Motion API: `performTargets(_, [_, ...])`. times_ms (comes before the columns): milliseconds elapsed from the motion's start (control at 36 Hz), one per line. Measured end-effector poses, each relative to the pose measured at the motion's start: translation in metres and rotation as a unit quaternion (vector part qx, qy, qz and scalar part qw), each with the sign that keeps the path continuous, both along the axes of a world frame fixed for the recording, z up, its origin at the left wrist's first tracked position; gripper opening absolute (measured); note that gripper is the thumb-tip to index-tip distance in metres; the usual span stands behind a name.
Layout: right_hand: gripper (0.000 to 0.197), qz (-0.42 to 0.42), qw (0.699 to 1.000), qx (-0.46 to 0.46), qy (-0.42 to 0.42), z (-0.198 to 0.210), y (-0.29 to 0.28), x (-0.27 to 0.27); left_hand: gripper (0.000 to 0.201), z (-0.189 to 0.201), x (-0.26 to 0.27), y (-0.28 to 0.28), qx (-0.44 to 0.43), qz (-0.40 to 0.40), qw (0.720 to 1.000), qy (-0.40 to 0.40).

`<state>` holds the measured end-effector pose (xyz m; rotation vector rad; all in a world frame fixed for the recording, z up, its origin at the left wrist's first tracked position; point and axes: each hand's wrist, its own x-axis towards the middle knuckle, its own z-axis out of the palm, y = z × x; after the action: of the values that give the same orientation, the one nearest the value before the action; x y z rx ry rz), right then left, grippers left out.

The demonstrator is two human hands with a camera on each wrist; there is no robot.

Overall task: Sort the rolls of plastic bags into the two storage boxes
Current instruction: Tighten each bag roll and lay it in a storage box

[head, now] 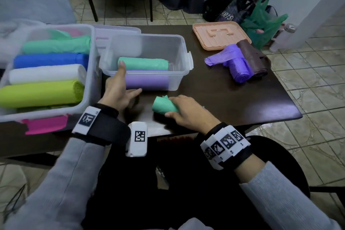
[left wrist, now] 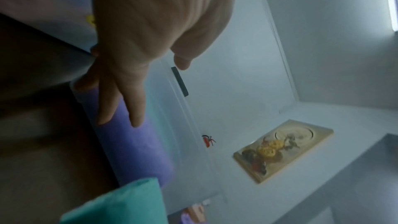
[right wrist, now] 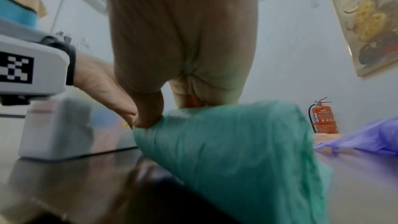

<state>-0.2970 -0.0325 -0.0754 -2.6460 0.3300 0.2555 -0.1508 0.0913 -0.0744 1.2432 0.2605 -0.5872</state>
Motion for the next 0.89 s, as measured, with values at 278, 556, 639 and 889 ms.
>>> performTargets(278, [0.04, 0.031, 0.996, 0.033, -0.083, 0.062, -0.014, 0.017, 0.04, 0.006, -0.003, -0.008, -0.081, 0.08, 0.993, 0.008])
performTargets(556, [0.044, 0.02, 0.993, 0.031, -0.108, 0.104, -0.011, 0.073, 0.037, -0.01, -0.029, 0.009, -0.164, 0.059, 0.985, -0.013])
performTargets(639, [0.044, 0.058, 0.997, 0.003, -0.053, 0.104, -0.001, 0.093, 0.045, -0.016, -0.033, 0.015, -0.182, 0.066, 0.981, -0.009])
performTargets(889, [0.044, 0.123, 0.984, -0.077, 0.099, 0.083, 0.028, 0.128, 0.038, -0.02, -0.036, 0.02, -0.227, 0.05, 0.972, -0.024])
